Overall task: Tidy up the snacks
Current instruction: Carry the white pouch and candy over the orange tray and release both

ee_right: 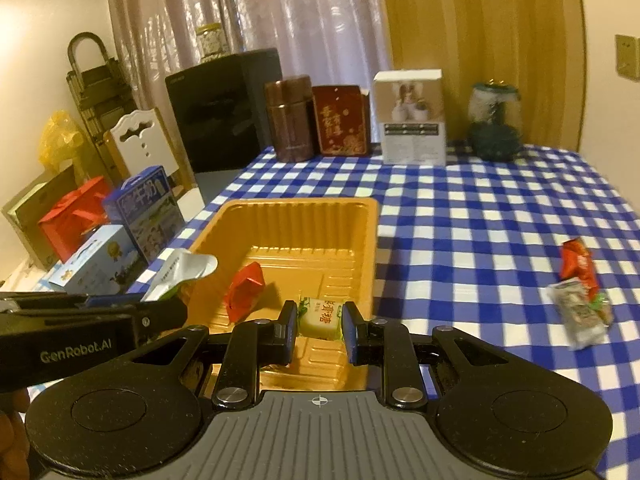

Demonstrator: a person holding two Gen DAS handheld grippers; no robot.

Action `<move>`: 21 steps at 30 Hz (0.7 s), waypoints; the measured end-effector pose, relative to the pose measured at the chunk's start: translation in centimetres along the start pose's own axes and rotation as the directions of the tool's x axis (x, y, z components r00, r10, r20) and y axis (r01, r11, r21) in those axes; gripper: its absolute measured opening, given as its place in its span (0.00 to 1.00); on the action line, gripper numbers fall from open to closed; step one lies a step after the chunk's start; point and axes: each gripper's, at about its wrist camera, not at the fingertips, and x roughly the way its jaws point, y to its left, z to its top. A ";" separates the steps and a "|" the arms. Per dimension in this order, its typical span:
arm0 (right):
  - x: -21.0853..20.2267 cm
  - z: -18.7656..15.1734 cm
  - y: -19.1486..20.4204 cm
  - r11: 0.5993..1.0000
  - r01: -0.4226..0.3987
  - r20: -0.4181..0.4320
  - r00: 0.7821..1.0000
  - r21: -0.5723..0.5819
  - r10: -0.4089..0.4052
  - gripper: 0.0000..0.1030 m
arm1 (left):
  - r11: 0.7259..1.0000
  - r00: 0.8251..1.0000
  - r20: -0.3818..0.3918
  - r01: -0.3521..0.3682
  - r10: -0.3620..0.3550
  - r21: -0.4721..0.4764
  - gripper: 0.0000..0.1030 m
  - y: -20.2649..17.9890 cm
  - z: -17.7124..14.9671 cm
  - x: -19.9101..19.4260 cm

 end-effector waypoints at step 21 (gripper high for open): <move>4.5 0.1 -1.1 0.995 -0.075 -0.026 0.997 0.061 0.077 0.24 | 0.998 0.999 -0.005 -0.048 0.048 -0.038 0.38 2.9 0.4 2.7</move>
